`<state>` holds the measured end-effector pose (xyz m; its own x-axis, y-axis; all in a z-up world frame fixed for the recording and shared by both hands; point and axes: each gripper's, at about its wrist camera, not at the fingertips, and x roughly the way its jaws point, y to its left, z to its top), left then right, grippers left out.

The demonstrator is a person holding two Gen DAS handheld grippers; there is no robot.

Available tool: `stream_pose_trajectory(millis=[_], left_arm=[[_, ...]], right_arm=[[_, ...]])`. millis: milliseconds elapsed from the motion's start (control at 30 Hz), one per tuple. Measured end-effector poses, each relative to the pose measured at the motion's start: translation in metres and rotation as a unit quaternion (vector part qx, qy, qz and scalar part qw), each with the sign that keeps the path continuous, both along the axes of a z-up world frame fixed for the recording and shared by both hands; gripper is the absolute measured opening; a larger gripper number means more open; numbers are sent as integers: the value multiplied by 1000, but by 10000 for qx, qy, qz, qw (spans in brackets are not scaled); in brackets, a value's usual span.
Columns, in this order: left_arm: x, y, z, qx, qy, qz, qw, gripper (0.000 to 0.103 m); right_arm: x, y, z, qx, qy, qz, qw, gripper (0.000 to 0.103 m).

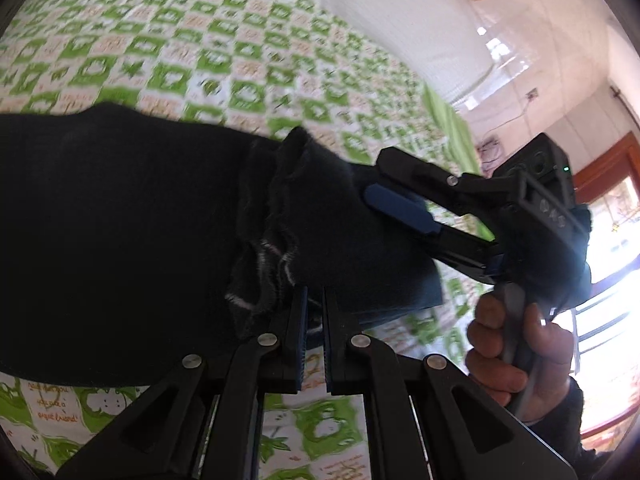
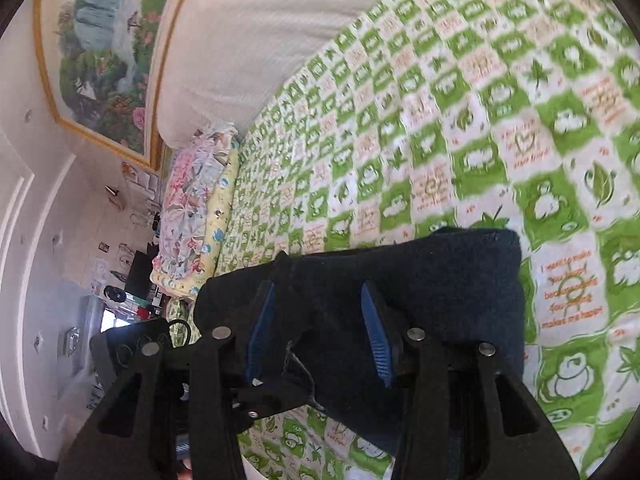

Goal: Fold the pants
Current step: 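Lower the folded pants onto the bed and open both grippers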

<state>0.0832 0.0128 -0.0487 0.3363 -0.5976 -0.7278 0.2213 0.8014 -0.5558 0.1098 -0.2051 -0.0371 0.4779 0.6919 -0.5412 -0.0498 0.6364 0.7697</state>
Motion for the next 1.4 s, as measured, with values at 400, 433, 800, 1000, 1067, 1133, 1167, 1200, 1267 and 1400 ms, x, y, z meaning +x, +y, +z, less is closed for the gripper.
stream_pose_trajectory(millis=[400, 433, 800, 1000, 1067, 1133, 1167, 1200, 1267, 1400], left_arm=[[-22, 36, 22, 79, -349, 686, 9970, 53], [-24, 41, 24, 100, -371, 781, 9962, 53], [-68, 142, 41, 204, -596, 2330, 9704, 68], [-84, 201, 35, 150, -495, 2976, 9533, 68], [-87, 216, 32, 128, -464, 3103, 9494, 68], [-92, 230, 32, 113, -440, 3236, 9451, 68], [-92, 237, 30, 104, -418, 3336, 9417, 68], [-93, 242, 30, 97, -405, 3386, 9400, 68], [-95, 254, 27, 148, -340, 3551, 9341, 68], [-98, 281, 16, 4, -163, 3803, 9247, 68]], right_arm=[[-3, 19, 22, -122, -250, 204, 9994, 58], [-3, 23, 24, -178, -275, 256, 9991, 58], [5, 76, 39, -522, -445, 921, 9934, 58], [17, 126, 45, -717, -585, 1470, 9848, 58], [22, 139, 46, -755, -622, 1601, 9823, 58], [27, 155, 49, -792, -675, 1772, 9787, 58], [30, 162, 50, -817, -695, 1840, 9771, 58], [32, 168, 50, -848, -708, 1898, 9756, 58], [38, 183, 51, -906, -738, 2033, 9721, 58], [50, 210, 51, -996, -767, 2271, 9657, 58]])
